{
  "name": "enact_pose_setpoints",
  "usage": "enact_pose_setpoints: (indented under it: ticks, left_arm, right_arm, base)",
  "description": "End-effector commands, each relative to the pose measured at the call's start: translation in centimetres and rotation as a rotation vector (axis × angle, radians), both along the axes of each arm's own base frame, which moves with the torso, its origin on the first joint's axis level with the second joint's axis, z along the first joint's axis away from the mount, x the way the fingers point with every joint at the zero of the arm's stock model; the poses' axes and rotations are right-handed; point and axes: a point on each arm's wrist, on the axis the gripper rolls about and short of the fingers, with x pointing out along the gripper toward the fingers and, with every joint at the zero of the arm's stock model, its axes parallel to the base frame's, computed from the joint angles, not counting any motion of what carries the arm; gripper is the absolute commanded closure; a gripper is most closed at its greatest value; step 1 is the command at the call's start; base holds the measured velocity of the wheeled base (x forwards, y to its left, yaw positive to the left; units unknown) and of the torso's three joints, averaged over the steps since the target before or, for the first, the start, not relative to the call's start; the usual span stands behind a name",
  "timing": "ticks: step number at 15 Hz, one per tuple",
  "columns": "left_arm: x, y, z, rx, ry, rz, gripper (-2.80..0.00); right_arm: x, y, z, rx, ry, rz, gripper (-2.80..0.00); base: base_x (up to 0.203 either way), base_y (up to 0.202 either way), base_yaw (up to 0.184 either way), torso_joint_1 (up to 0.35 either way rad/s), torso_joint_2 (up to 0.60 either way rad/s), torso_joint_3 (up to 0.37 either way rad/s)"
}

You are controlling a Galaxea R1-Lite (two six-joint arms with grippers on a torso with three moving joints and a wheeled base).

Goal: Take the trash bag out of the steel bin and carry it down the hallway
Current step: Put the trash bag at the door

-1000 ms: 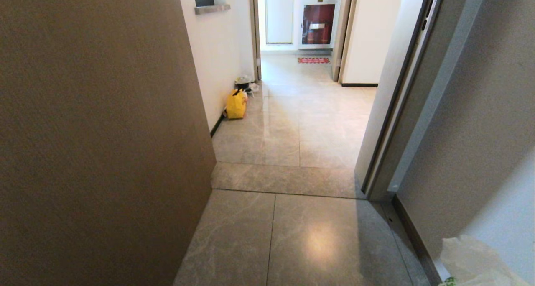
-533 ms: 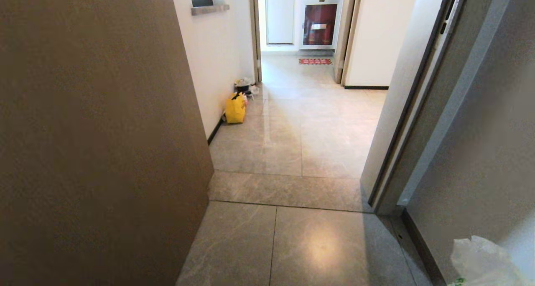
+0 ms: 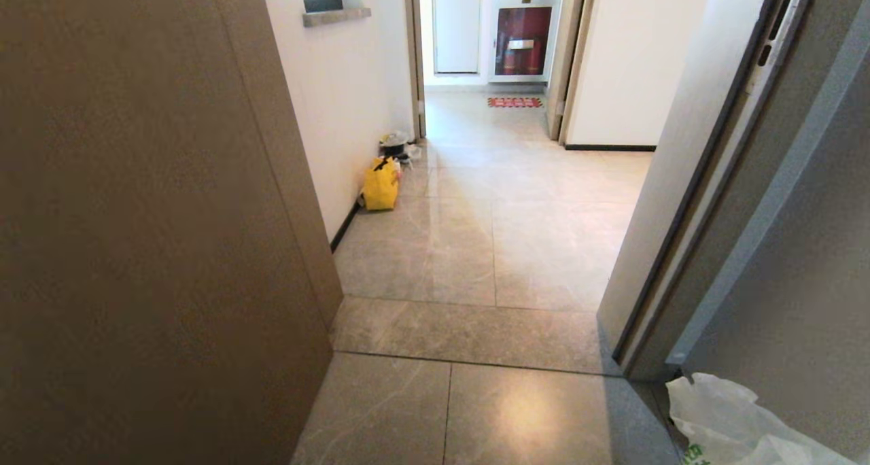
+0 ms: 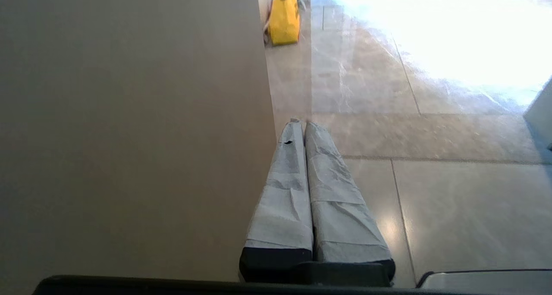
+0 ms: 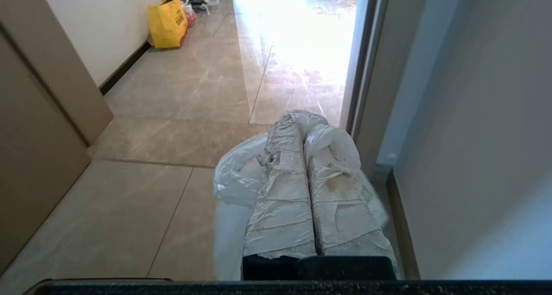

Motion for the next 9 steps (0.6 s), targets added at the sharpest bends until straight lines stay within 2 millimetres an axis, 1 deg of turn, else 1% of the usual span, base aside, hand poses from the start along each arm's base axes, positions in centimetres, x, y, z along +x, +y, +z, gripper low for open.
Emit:
enact_pose_setpoints:
  ticks: [1, 9]
  left_arm:
    - [-0.13, 0.0, -0.04, 0.004, -0.016, -0.001, 0.0]
    - [-0.13, 0.0, -0.03, 0.0, -0.019, -0.001, 0.0]
  right_arm:
    - [0.0, 0.0, 0.0, 0.0, -0.001, 0.001, 0.0]
    - [0.0, 0.0, 0.01, 0.0, -0.001, 0.001, 0.0]
  base:
    - [0.191, 0.0, 0.001, 0.002, 0.0, 0.002]
    - [0.191, 0.0, 0.002, 0.001, 0.0, 0.002]
